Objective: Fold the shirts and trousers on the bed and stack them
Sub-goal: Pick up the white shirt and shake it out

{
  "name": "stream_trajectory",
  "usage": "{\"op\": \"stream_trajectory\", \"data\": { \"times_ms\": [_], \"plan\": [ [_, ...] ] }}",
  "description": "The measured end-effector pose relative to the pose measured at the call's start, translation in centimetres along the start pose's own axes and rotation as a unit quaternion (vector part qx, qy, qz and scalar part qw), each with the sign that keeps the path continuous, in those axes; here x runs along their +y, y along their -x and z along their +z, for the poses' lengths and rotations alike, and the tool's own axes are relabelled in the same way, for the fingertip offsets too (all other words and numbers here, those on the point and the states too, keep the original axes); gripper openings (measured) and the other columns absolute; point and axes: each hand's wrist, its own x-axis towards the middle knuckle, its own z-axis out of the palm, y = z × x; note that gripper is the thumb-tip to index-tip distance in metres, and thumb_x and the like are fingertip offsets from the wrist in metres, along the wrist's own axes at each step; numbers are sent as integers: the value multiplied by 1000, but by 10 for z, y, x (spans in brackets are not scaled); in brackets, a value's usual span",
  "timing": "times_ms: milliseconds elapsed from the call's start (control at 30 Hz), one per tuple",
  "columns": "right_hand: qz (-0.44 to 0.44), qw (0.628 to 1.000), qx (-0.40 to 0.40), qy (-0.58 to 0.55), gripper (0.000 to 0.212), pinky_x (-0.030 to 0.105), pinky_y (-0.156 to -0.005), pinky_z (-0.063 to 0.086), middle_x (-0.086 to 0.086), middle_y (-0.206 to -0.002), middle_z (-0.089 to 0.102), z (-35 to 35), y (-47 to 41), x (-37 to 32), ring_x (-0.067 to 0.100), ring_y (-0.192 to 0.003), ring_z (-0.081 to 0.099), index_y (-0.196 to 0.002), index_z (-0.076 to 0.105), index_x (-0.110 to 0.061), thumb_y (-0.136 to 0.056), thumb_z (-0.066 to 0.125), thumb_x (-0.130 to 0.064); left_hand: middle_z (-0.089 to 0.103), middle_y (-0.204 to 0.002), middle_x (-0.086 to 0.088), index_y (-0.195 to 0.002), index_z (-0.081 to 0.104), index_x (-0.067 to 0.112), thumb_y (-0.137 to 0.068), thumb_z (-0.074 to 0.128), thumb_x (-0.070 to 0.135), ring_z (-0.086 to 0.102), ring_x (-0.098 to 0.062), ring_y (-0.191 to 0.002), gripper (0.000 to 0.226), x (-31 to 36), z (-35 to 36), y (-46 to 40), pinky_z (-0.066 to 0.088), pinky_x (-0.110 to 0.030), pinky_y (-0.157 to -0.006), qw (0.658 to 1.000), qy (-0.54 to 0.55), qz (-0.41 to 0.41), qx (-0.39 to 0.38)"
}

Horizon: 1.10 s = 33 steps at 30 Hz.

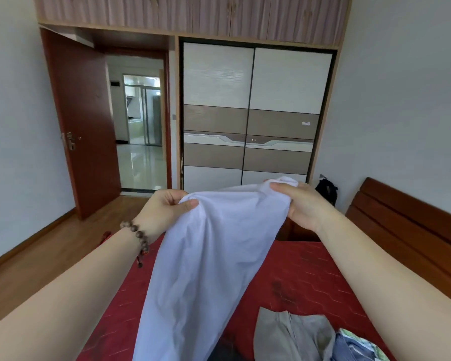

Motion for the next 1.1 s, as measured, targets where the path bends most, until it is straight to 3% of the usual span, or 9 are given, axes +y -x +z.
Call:
{"op": "stream_trajectory", "data": {
  "times_ms": [100,233,333,467,567,667,833,967,1100],
  "plan": [
    [-8,996,-69,51,39,24,-55,48,15,-91,67,20,-3,5,20,-72,65,-118,60,8,-84,69,-10,57,-53,5,-52,62,19,-90,63,9,48,-4,-47,39,-2,-20,12,36,-16,-47,999,-40,7,24],
    [-24,981,-139,134,15,11,-37,38,-8,-56,65,56,-10,17,0,-44,56,-104,65,4,-89,60,3,61,-65,-9,-65,66,5,-84,72,22,51,-16,-61,26,-9,-52,32,38,-23,-56,997,-60,8,54],
    [-61,977,-126,163,10,16,-53,45,0,-73,71,84,-25,21,10,-63,64,-94,71,-3,-86,67,-6,57,-68,-14,-68,61,-6,-77,76,36,47,-21,-65,46,-13,-81,49,36,-30,-62,995,-69,13,67],
    [-66,978,-137,143,25,40,-83,49,17,-106,71,126,-48,21,31,-98,67,-98,73,-8,-76,74,-20,55,-66,-16,-70,60,-10,-74,76,43,44,-21,-64,55,-22,-125,68,34,-33,-62,990,-111,13,87],
    [-66,978,-142,137,18,37,-81,49,15,-99,72,165,-62,21,28,-93,68,-92,74,-11,-75,76,-18,56,-67,-29,-69,62,-8,-78,77,35,47,-23,-63,46,-33,-153,80,37,-36,-61,987,-124,16,101],
    [-79,978,-135,136,6,35,-82,49,8,-87,73,207,-74,23,22,-85,67,-83,73,-13,-82,71,-7,56,-72,-33,-68,62,-7,-71,80,45,50,-24,-63,55,-54,-183,93,40,-35,-61,988,-121,-3,97],
    [-80,973,-152,154,8,22,-69,52,1,-78,72,264,-90,28,14,-75,67,-83,69,-11,-84,68,-3,76,-88,-7,-87,77,6,-78,76,22,72,-22,-84,18,-97,-213,117,56,-31,-79,989,-118,-91,9],
    [-69,977,-133,149,9,27,-73,52,8,-88,71,283,-106,29,18,-81,68,-90,69,-8,-83,69,-3,74,-88,-13,-85,77,8,-78,79,28,70,-35,-84,20,-140,-230,123,57,-44,-78,978,-126,-158,-42],
    [-64,982,-120,129,10,26,-72,54,9,-92,71,281,-119,28,19,-83,68,-93,68,-8,-84,67,-3,76,-82,-1,-81,78,7,-79,79,17,72,-14,-78,10,-163,-234,118,55,-28,-72,972,-120,-193,-54]
  ]
}}
